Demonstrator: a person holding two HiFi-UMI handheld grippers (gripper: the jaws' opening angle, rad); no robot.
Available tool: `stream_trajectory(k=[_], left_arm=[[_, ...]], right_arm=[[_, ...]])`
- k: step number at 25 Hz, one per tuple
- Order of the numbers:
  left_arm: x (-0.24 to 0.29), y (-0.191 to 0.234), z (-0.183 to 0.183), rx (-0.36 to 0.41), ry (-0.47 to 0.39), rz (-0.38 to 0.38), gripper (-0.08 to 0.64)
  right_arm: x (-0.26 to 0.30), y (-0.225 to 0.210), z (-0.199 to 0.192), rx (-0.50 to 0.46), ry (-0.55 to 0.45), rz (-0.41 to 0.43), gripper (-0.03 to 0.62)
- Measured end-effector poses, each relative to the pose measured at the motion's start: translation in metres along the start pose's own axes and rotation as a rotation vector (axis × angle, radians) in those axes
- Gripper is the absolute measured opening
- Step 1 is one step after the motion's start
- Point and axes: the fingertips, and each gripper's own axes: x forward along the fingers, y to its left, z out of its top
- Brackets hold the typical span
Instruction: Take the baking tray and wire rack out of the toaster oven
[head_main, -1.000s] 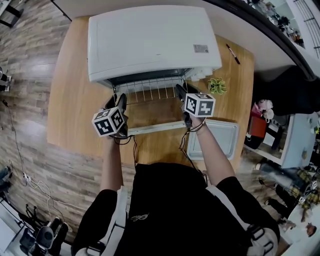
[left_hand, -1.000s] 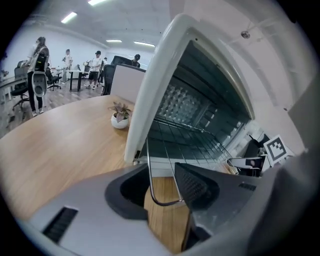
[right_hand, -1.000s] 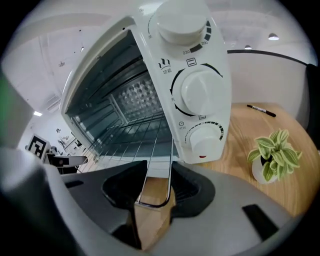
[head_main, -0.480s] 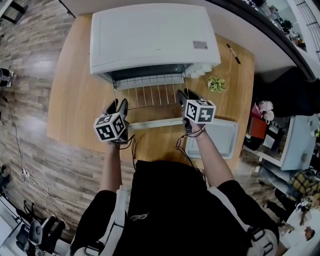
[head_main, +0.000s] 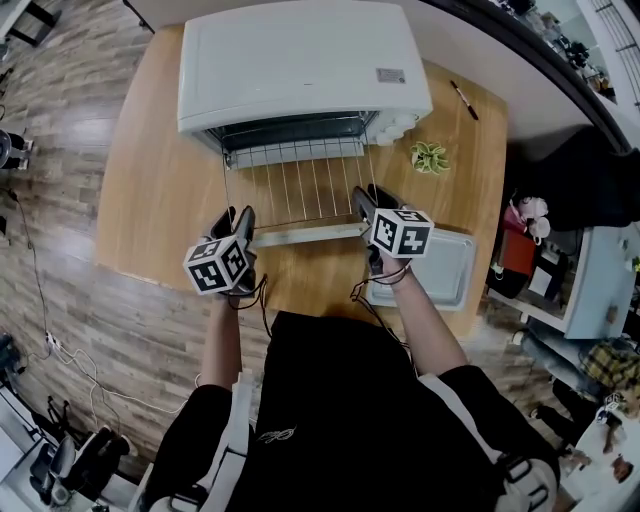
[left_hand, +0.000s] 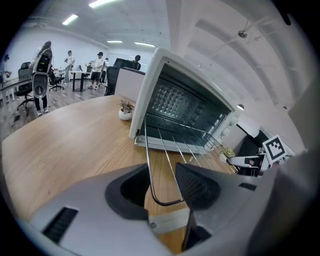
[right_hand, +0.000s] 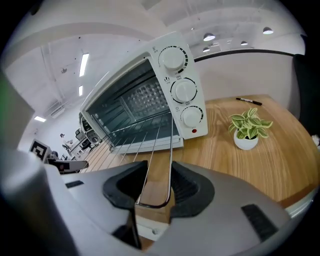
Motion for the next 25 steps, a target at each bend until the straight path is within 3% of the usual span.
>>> stream_trajectory(k=[9,14,25], left_arm=[[-0.036,-0.017,-0.032,-0.018,-0.008,0.022,0.164],[-0.048,-0.045,-0.046,-0.029,-0.011,-0.013,0.164],[-0.025,-0.165,-0.091,0.083,0.044,-0.162,0.164]], right_arm=[[-0.038,0.005,-0.021,-0.013,-0.027,0.026,0.147],[-0.071,-0.008,-0.031,0.014,-0.049,0.018,0.146],[-0.168,-0.111,-0.089,0.144,-0.086,-0.121,0.147]])
